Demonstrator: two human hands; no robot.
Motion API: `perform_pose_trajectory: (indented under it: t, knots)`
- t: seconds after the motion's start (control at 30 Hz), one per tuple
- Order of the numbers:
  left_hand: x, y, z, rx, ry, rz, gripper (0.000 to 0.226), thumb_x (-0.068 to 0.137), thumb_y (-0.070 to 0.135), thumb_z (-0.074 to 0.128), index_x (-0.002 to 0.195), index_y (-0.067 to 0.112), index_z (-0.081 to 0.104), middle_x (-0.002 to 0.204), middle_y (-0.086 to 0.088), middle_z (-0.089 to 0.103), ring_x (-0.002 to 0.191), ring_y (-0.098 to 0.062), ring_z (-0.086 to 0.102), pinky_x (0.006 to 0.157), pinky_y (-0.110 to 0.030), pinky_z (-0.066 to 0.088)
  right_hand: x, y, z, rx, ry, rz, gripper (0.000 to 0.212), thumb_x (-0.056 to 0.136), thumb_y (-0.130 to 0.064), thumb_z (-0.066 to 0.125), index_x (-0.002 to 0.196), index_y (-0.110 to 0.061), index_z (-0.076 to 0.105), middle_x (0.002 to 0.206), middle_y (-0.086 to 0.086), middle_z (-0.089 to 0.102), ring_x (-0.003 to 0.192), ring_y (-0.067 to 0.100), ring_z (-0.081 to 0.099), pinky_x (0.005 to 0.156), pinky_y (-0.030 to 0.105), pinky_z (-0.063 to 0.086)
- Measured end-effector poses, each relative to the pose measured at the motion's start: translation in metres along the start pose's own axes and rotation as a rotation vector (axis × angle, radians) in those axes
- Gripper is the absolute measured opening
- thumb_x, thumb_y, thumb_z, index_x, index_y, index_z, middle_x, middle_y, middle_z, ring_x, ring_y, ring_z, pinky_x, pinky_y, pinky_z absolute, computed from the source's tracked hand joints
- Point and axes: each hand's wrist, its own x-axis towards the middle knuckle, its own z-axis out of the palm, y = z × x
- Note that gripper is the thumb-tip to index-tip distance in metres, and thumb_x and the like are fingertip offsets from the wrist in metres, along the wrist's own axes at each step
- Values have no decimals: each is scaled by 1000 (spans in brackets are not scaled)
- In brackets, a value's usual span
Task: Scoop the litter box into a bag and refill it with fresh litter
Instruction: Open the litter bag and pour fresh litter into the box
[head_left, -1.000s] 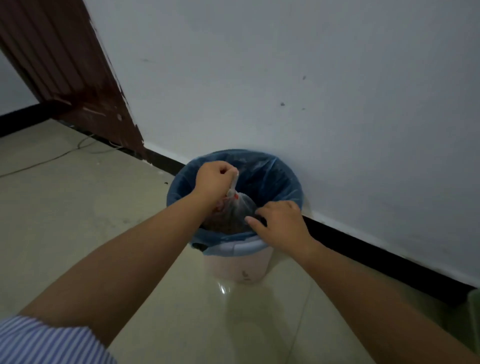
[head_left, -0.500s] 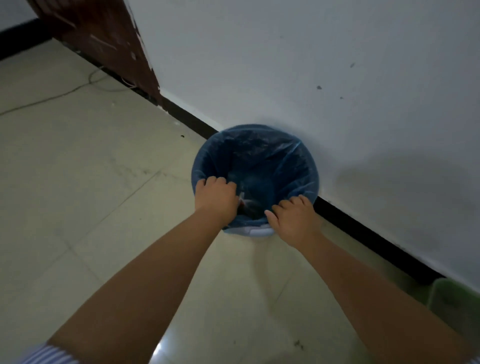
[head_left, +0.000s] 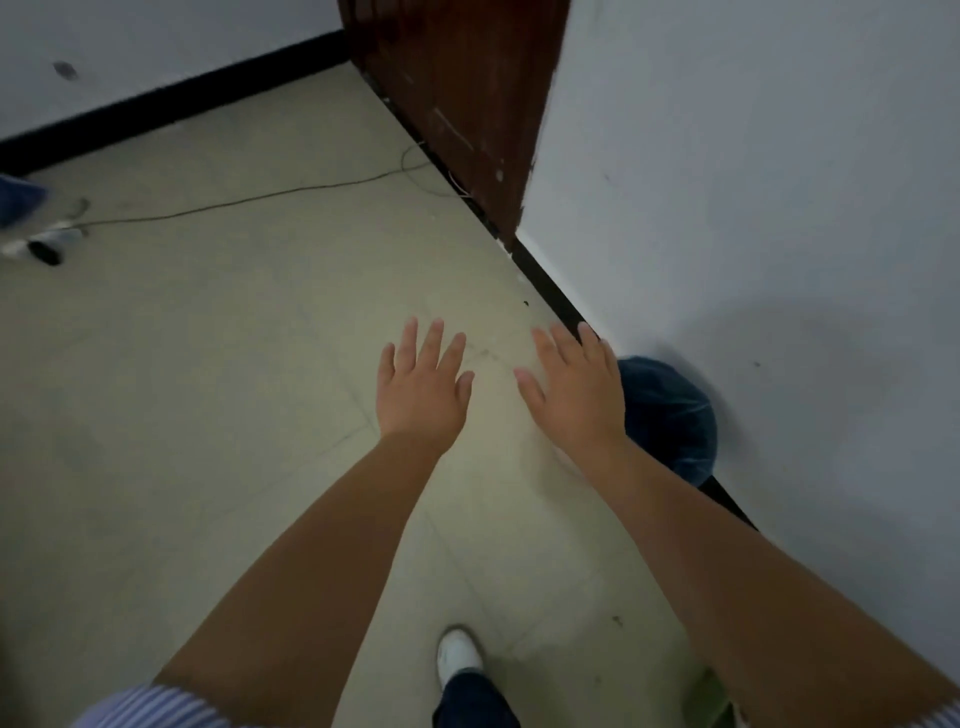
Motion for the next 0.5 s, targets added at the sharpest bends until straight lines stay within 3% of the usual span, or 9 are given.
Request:
perform_pose_trajectory:
  t: [0.07,0.17,0.5]
  knots:
    - [-6,-42,-34,1,-11,-24,52,101,41,14,150,27,4,159,3,-5,146,-21,-13,119,-38,-2,10,-49,-23,-5,-37,-22,65,92,-52,10,147,-18,19,155,5,18,144,28,9,117,41,6]
    - [-10,-103,-71,-16,-26,-112,52,101,40,15,150,27,5,159,3,-4,146,-21,-12,119,-37,-2,31,-116,-40,-35,-138,-72,56,98,-44,21,148,-21,10,157,3,9,145,25,1,118,40,2]
    - [77,-307,-178,-85,9,-353,52,101,40,14,150,29,4,159,5,-3,146,-21,-11,118,-38,-2,190,-329,-76,-95,-192,-269,55,98,-45,22,148,-25,12,158,0,4,145,24,-4,118,38,-2]
